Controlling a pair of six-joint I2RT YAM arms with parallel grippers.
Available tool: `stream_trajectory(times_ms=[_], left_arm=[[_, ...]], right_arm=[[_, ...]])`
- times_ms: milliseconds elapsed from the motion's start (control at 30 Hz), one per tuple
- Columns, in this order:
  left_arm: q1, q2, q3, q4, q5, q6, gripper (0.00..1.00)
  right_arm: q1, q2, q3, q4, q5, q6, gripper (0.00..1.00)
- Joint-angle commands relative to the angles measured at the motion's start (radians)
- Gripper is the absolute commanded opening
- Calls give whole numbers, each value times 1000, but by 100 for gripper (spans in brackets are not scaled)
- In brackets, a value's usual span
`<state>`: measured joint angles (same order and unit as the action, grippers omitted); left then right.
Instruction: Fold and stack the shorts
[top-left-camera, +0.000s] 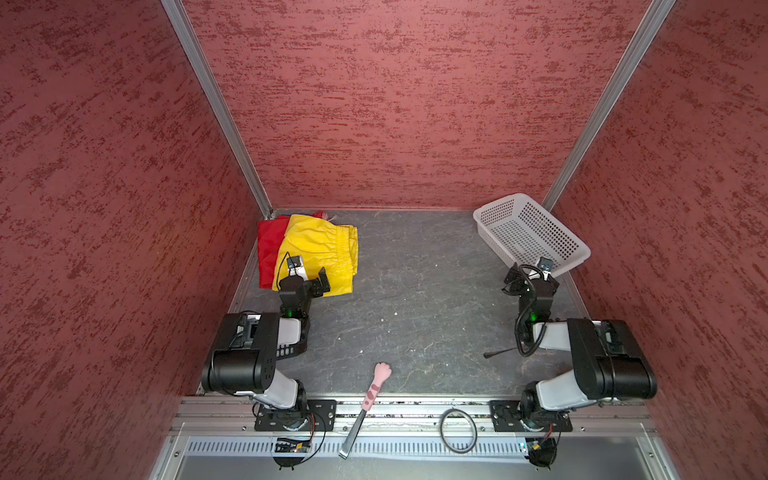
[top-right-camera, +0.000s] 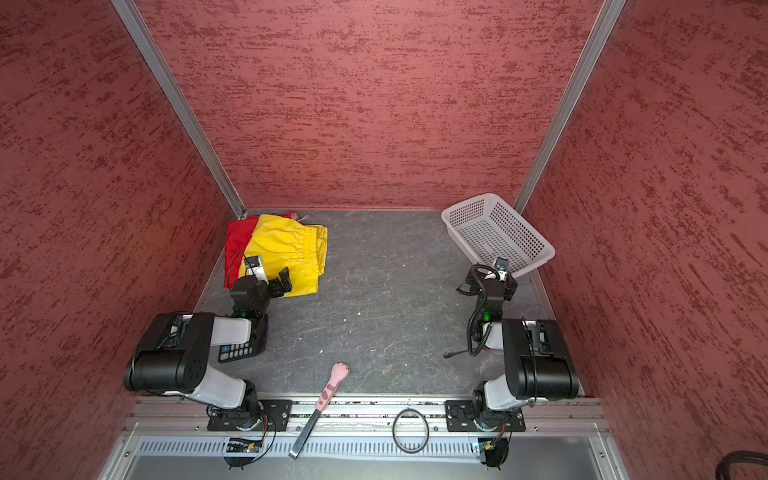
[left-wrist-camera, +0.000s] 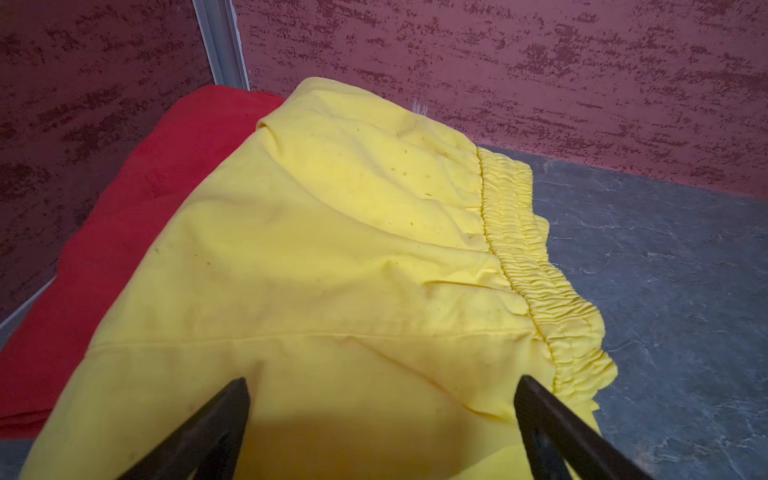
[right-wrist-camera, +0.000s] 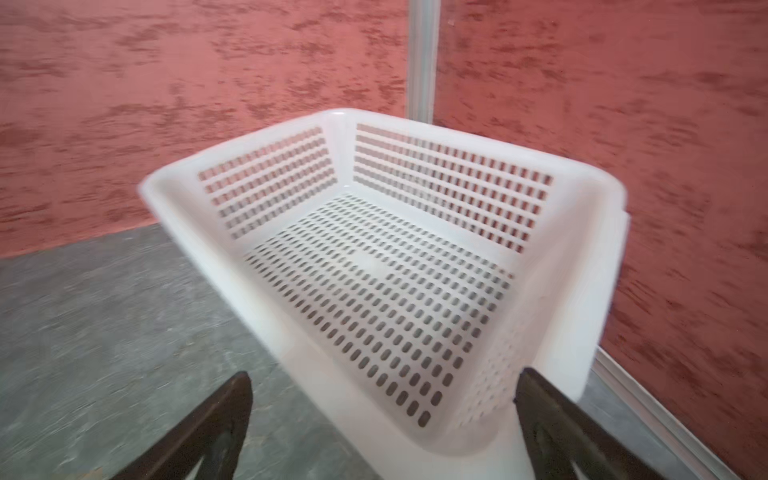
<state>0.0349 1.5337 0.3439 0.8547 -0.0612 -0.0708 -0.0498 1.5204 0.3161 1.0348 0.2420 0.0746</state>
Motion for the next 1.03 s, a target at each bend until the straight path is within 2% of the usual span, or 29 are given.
stream_trajectory(times_ms=[0,167,333,500,600,700,800,1000], left_arm=[[-9,4,17,82,-3,49,100],[-14,-2,23,59,-10,49,99],[-16,1,22,66,-12,50,100],[-16,0,21,65,-12,49,100],[-18,1,22,64,-14,52,100],[-21,2,21,64,-18,55,100],[-20,2,23,65,-17,55,100],[-22,2,24,63,-19,56,100]], right_arm=[[-6,27,-26,101,-192,-39,99],[-42,29,-34,122,-271,-22,99],[-41,26,-48,144,-286,-33,99],[-39,28,-123,283,-426,-86,99],[-37,25,-78,198,-415,-82,99],[-37,24,-77,194,-409,-81,99],[-53,31,-34,121,-439,-69,99],[-69,35,-35,130,-429,-46,99]])
